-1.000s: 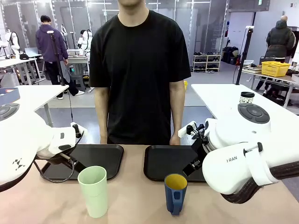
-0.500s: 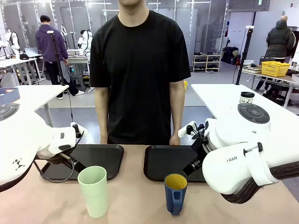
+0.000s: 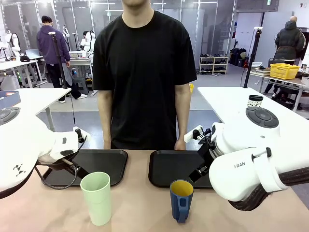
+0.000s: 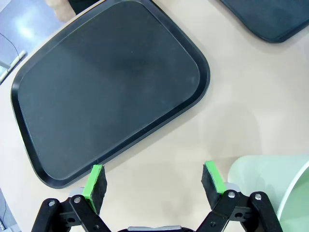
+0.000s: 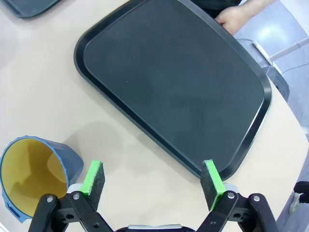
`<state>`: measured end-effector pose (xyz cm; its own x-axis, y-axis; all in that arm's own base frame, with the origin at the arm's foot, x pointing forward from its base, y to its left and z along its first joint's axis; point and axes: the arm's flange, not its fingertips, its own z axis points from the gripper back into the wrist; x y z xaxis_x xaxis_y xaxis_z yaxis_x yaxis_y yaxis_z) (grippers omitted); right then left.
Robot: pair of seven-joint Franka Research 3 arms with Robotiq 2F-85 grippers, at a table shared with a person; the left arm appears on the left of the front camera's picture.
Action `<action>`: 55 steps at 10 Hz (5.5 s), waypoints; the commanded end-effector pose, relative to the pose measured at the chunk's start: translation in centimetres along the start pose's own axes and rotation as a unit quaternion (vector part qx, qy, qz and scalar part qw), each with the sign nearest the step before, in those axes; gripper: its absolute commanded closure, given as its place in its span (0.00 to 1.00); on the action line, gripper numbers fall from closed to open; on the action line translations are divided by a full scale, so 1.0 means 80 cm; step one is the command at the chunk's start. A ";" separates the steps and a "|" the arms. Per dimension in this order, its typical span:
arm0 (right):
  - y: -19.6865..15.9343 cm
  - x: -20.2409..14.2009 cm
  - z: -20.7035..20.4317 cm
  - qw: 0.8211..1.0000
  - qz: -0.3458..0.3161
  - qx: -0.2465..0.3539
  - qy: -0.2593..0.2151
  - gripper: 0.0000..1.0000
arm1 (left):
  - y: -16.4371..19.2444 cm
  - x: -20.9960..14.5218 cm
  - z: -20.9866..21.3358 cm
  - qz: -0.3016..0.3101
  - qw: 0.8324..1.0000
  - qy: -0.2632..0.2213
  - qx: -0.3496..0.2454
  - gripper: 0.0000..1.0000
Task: Sort and store the cups by type.
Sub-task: Pick up the Reusable plastic cup.
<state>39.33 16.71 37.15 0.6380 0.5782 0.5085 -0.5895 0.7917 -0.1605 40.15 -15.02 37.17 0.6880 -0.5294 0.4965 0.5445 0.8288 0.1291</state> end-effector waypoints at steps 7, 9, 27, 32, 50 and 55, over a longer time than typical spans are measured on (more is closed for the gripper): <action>0.012 0.071 0.097 0.992 0.004 -0.107 -0.062 0.00 | 0.000 0.047 0.075 0.021 0.993 -0.088 0.070 0.00; 0.032 0.080 0.150 0.987 0.002 -0.132 -0.087 0.00 | -0.031 0.052 0.120 0.005 0.988 -0.137 0.077 0.00; -0.171 0.002 0.061 0.979 -0.126 -0.163 0.001 0.00 | 0.178 -0.005 0.058 0.119 0.985 -0.083 0.093 0.00; -0.173 -0.003 0.064 0.982 -0.105 -0.157 0.011 0.00 | 0.179 -0.010 0.057 0.115 0.986 -0.076 0.091 0.00; -0.173 -0.003 0.064 0.982 -0.105 -0.157 0.011 0.00 | 0.197 -0.070 0.075 -0.059 0.995 -0.022 0.076 0.00; -0.173 -0.003 0.064 0.982 -0.105 -0.157 0.011 0.00 | 0.164 -0.115 0.077 -0.300 0.949 0.097 -0.003 0.00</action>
<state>44.82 4.64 43.74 0.7449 0.3864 0.5439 -0.2551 0.9182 -0.3030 42.19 1.86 40.94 0.3510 -0.9136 0.2053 0.8602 0.4012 0.3148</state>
